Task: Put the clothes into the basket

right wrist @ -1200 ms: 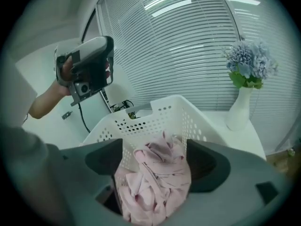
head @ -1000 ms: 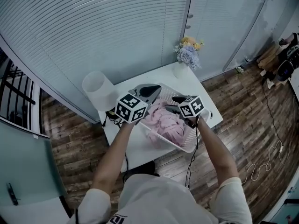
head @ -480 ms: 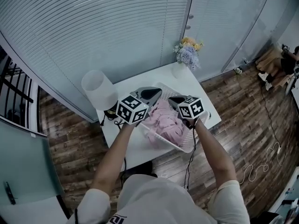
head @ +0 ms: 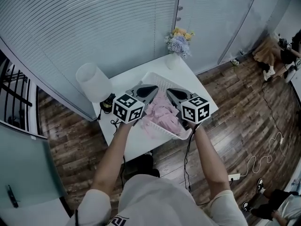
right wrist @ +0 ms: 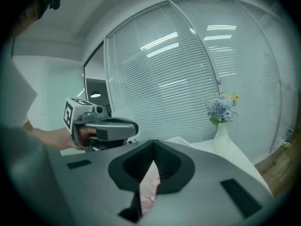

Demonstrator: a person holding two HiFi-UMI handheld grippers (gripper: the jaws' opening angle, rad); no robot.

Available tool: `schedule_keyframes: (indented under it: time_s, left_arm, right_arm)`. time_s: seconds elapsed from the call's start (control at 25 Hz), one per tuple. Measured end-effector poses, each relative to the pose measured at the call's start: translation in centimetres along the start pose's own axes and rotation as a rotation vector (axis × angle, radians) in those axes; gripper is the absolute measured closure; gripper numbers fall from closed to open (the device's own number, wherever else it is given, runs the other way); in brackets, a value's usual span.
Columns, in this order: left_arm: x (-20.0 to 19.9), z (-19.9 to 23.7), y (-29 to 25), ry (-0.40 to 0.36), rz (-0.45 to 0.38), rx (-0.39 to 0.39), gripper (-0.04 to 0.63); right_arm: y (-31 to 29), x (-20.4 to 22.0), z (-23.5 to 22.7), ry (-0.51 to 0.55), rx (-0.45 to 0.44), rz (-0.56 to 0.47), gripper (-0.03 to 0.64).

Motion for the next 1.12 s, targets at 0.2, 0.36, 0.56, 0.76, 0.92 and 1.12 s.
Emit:
schedule_keyframes:
  time_s: [0.2,0.36,0.56,0.76,0.92,1.12]
  left_arm:
    - [0.6,-3.5,0.9,-0.009,0.016,0.011,0.581]
    - [1.0,-6.3,1.5,-0.014,0.017,0.021,0.581]
    - [1.1,-8.7,2.1,-0.020,0.018,0.029,0.581]
    - [1.1,-10.0,2.3,-0.026,0.019,0.034,0.581]
    - [1.0,-10.8,2.6,-0.030,0.021,0.034,0.581]
    - [1.2,-11.5,3.1,-0.031,0.021,0.029,0.581]
  right_arm:
    - [4.3,1.4,1.4,-0.008,0.001,-0.030,0.598]
    - [6.2,2.8,2.5,0.002,-0.010,-0.031,0.598]
    - [7.8,4.2,3.5,0.012,0.005,-0.027,0.598]
    - [8.7,4.9,3.8,0.005,0.027,-0.030,0.598]
    - [9.1,5.6,4.0,0.003,0.033,-0.012,0.598]
    - [9.2,5.9,4.3,0.007,0.036,-0.006,0.598]
Point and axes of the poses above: the fingertips, and each gripper's own axes: y backward along the fingers, z to its left, x out of its underside, the point moved 5 cm from there along y, backward along the fingers, and after that the axes turned 9 degrees about -y, right-handed, at the moved point
